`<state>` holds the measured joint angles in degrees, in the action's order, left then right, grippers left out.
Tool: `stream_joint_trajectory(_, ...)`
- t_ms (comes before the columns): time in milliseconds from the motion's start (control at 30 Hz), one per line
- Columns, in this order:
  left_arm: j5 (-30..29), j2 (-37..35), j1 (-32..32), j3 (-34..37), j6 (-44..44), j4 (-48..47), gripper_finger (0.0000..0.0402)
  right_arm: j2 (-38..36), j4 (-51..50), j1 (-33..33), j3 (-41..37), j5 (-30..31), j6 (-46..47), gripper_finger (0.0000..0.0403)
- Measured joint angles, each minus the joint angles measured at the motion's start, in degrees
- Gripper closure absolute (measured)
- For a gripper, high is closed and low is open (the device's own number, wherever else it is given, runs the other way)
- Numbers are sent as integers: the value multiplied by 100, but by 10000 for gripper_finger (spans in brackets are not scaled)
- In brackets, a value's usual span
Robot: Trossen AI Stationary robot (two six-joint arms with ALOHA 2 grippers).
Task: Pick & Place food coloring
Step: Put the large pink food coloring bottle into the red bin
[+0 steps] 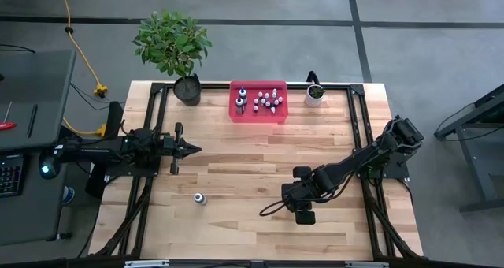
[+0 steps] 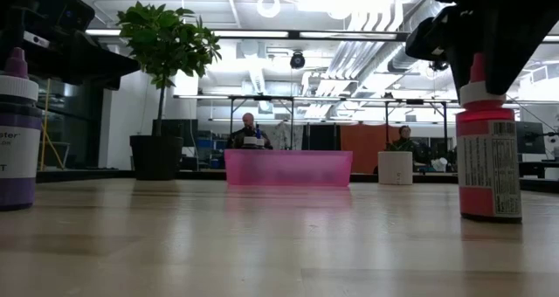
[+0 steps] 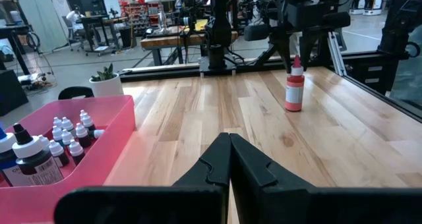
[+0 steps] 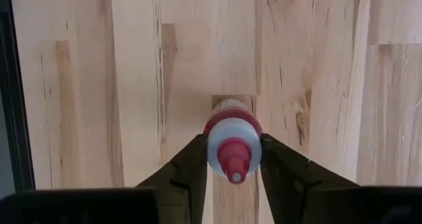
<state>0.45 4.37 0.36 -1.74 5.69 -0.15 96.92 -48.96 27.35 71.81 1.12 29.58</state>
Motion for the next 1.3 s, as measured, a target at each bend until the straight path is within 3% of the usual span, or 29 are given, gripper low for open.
stream_joint_trajectory(300,-2,1,0,-2,0,-1,401,2,-54,-35,205,-13,-54,298)
stream_joint_trajectory(500,0,-1,0,0,0,0,401,4,-649,-112,670,193,-161,298)
stream_joint_trajectory(900,0,1,0,0,0,0,401,4,-1939,-660,2641,790,-460,298)
stream_joint_trajectory(1300,0,1,-1,0,0,-1,401,443,-2066,-2113,4481,1453,-1313,298)
